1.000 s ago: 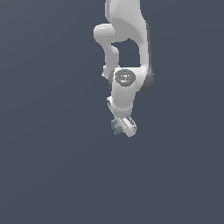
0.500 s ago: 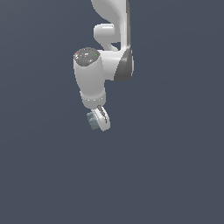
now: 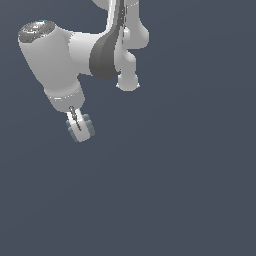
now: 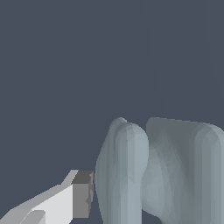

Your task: Pick up the object and move it to a goal position.

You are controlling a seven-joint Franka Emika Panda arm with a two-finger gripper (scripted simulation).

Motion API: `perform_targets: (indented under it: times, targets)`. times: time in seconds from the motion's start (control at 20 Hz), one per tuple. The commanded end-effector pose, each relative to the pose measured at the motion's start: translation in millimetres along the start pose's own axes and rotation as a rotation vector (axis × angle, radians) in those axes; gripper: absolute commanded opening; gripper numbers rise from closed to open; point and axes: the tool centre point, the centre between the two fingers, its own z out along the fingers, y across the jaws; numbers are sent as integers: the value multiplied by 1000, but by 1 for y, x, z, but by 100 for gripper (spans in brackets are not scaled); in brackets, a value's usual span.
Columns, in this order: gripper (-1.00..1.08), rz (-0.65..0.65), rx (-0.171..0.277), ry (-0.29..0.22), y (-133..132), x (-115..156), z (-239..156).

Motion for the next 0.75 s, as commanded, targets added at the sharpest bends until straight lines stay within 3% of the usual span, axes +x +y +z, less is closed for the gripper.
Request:
perform_targets:
  times: [0.0, 0.35, 0.7]
  targets:
    - [-100, -2, -1, -1, 7, 18, -13]
    - [-100, -2, -1, 0, 16, 48, -33]
    - [-100, -2, -1, 0, 18, 57, -39]
